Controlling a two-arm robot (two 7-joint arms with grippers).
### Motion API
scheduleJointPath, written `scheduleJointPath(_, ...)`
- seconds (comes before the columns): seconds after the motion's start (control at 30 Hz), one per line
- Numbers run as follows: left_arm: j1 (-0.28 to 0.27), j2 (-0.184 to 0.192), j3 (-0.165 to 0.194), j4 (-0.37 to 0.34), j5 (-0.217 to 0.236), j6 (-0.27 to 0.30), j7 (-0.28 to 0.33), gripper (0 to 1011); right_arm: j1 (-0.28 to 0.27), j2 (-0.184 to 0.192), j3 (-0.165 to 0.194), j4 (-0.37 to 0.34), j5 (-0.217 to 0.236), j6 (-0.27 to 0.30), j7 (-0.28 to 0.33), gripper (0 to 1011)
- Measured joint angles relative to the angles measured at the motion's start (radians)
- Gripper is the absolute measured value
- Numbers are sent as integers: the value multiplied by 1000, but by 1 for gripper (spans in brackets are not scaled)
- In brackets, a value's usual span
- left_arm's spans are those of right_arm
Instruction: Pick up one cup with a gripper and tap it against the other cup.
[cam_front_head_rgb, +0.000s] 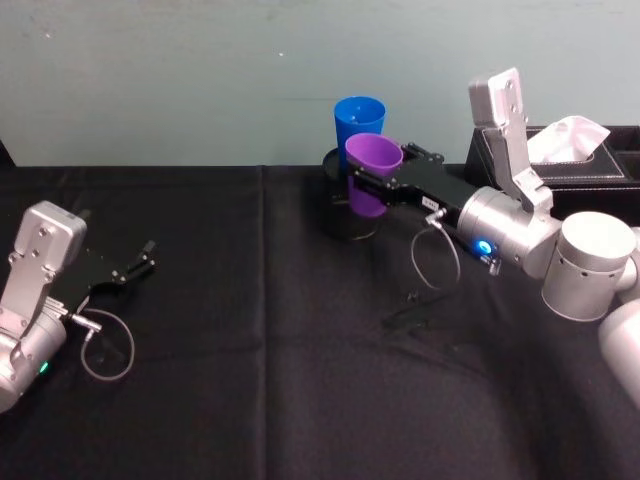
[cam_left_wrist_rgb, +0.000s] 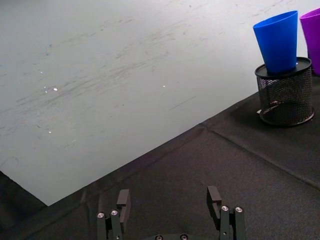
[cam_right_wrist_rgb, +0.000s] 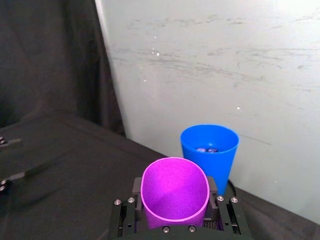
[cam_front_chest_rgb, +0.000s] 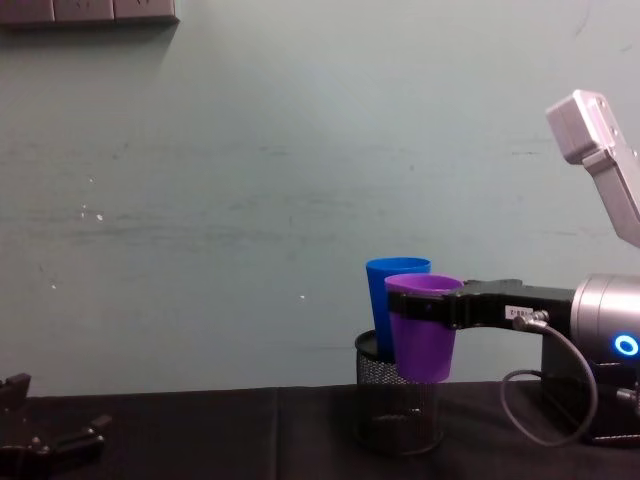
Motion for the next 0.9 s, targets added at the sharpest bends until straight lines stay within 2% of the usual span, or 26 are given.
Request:
scheduleJointPath(0.47,0,0,0,0,0,0,0,1000,59,-40,18,101,-20,-25,9,723)
scheduleJointPath(0.9,0,0,0,0,0,0,0,1000,76,-60,32,123,-27,-28,10,723)
